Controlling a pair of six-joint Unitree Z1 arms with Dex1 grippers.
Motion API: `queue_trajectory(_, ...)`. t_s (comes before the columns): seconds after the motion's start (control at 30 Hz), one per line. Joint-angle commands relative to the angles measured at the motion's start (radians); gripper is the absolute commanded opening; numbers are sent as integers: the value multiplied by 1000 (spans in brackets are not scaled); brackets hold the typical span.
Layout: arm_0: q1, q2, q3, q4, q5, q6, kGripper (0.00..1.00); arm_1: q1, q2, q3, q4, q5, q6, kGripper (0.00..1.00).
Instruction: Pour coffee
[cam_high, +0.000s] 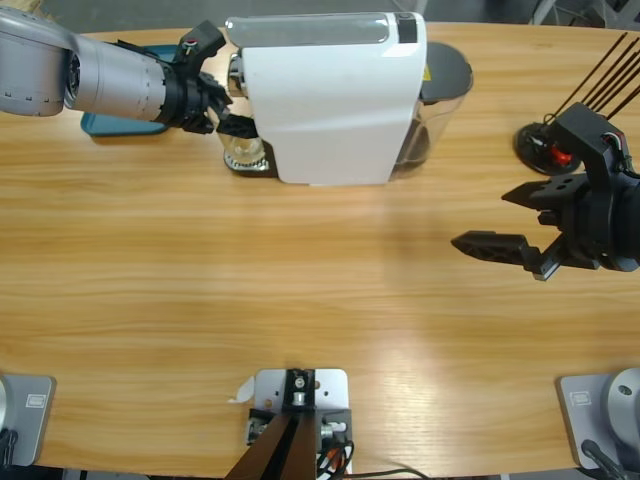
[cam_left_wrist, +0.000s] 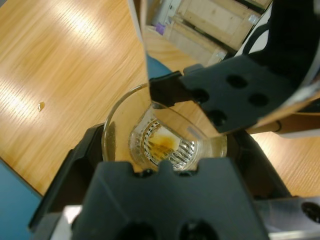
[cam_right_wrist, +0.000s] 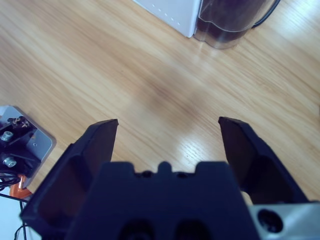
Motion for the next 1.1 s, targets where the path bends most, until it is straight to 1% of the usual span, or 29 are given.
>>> queue_trajectory(0.03,-18,76,11,-15,-17,11,996,-11,-4,27,-9,14,-12,890)
queue_trajectory(0.23,-18,60,30,-15,-17,11,996,-11,-9,28,-9,14,-12,890)
queue_trajectory(0.57,-18,-95,140,-13,-5,13,996,-11,-5,29,-9,15,-12,890)
queue_trajectory(0.7,-18,-169,193,-11,48,12,996,-11,-1,29,-9,17,-13,890)
queue_trajectory(0.8,-16,-219,209,20,95,-14,996,-11,2,29,-11,17,-13,890)
queue_trajectory(0.87,-15,-265,226,51,109,-38,996,-11,7,29,-13,17,-16,894)
queue_trajectory(0.97,-10,-387,222,149,134,-73,996,-11,7,29,-13,17,-17,896)
queue_trajectory(1.1,7,-608,157,378,158,-128,996,-11,-11,31,-18,19,-17,895)
